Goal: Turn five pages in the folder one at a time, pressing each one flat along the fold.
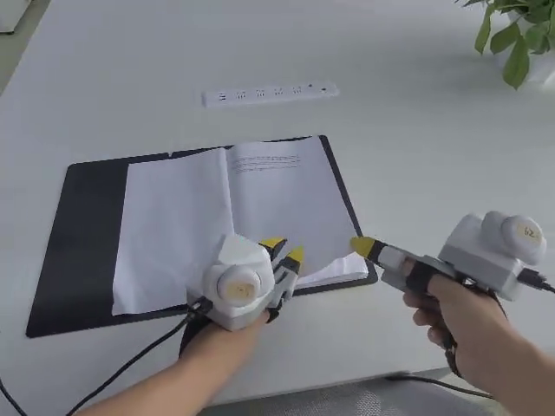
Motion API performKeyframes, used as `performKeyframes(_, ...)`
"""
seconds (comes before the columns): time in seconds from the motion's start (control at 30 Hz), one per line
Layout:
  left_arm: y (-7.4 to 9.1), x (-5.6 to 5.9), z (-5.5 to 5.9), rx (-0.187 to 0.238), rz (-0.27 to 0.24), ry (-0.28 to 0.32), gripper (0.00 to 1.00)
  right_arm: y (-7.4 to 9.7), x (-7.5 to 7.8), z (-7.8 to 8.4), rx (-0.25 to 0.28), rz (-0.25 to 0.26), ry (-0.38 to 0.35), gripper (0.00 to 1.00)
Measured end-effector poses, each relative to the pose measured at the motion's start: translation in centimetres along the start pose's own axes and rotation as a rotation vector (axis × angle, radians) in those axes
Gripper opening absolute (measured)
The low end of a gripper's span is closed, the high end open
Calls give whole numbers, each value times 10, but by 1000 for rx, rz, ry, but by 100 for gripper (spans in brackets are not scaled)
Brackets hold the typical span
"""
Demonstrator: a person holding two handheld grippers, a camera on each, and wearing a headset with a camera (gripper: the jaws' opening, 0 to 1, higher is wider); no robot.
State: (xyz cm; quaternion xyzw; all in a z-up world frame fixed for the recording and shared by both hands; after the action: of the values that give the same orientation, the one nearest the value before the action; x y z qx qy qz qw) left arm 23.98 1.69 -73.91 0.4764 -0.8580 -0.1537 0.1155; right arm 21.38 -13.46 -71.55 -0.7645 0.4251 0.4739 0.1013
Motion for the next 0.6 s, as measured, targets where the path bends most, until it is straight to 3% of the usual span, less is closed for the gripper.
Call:
performKeyframes(0.27, 41, -32, -8, 5, -16, -13, 18, -14, -65, -2, 16, -171, 88, 0)
performKeyframes(0.6, 88, -68, -12, 11, -63, -5, 21, -43, -116, 12, -22, -288, 127, 0)
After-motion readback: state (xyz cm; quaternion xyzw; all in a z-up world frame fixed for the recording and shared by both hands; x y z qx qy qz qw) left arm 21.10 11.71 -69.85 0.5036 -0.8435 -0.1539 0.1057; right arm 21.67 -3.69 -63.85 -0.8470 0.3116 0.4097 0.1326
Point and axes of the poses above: the centre of the closed fingertips' face, and the gripper's own axes: y roughly backward along the fingers, x roughly to its right, z roughly out of its underside, the point moved 6 cm from there along y, roughly backward along the fingers, and after that the axes turned 9 degrees about -z, right-handed, at the moved point
